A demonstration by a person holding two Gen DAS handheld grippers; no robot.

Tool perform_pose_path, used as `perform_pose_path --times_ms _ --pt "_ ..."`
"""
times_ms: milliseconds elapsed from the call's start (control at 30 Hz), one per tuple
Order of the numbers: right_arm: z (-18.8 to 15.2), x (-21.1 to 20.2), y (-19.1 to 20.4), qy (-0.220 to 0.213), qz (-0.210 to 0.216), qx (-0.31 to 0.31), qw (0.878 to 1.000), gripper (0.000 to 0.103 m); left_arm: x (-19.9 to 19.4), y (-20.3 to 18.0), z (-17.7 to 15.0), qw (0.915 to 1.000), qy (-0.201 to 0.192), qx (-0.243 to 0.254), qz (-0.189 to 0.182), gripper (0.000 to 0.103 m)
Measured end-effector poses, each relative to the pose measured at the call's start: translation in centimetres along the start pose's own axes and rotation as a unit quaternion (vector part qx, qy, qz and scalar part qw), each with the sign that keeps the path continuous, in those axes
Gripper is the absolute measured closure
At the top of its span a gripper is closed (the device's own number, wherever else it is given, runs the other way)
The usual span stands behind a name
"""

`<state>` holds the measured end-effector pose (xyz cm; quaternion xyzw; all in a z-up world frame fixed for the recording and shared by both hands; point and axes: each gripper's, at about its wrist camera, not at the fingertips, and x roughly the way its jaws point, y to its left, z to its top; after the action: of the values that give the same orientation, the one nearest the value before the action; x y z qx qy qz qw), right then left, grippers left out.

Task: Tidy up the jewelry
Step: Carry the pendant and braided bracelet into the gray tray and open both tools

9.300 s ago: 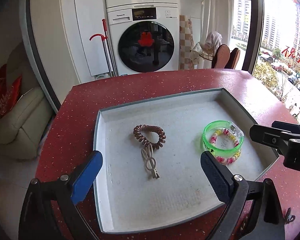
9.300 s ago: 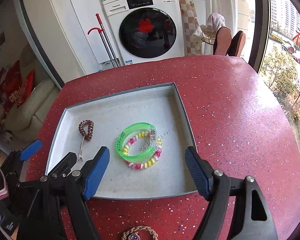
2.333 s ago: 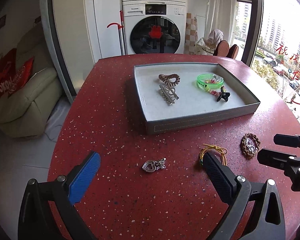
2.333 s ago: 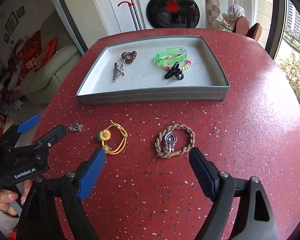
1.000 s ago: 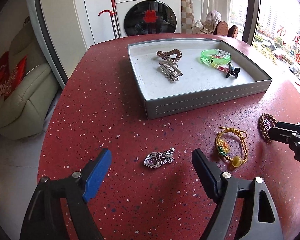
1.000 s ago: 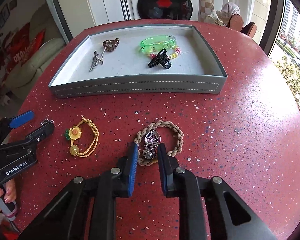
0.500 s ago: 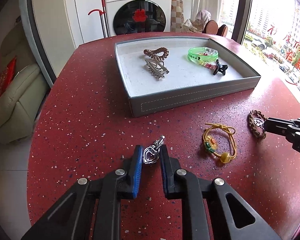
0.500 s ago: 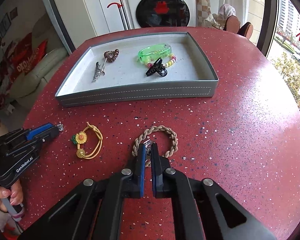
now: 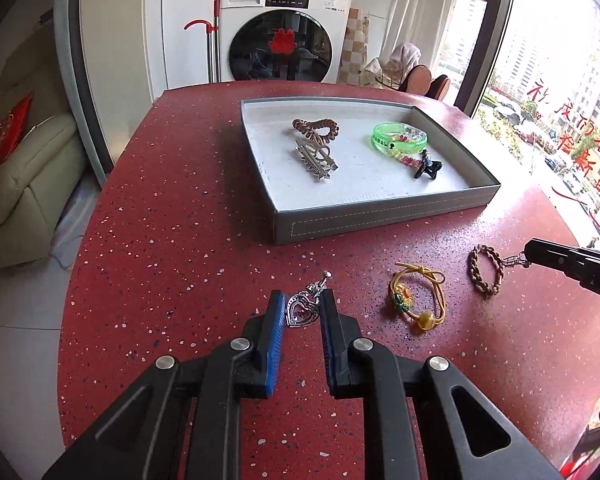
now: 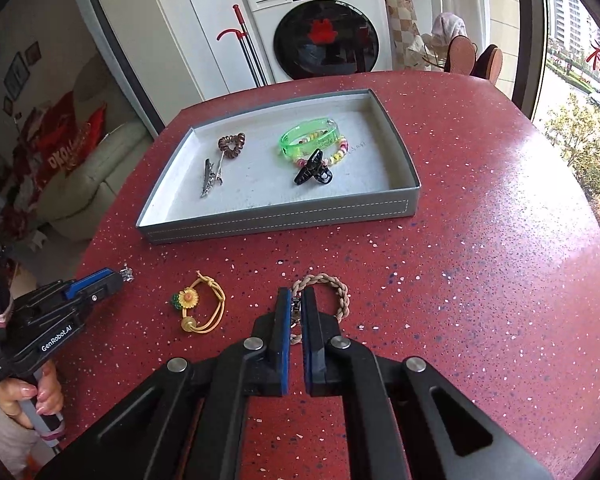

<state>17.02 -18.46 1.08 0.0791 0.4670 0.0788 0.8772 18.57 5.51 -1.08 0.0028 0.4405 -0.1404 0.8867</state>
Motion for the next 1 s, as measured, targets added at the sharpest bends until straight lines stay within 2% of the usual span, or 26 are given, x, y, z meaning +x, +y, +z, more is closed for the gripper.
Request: perform_pose_path --times_ms 233,500,767,1000 --pt "1.7 -0.8 0.0 -0.01 0.009 -0.002 1.0 0.098 -1.1 -0.9 1.4 0.9999 -0.013 0.007 -0.008 0.068" --pt "5.5 -0.4 -0.1 -0.024 0.013 -0.006 1.0 0.098 -1.3 -2.4 5.0 0.9992 -0.034 0.017 -0.015 0.068" --pt "9.7 2.8 -1.6 -0.016 0.017 0.017 1.0 0.098 1.8 -3.2 8.7 0.9995 -0.025 0.014 -0.014 0.068" --pt "11.7 6.2 -2.9 -0.008 0.006 0.03 1.0 0.098 5.8 -3.9 10.9 0.9999 -0.006 0.013 0.003 0.068"
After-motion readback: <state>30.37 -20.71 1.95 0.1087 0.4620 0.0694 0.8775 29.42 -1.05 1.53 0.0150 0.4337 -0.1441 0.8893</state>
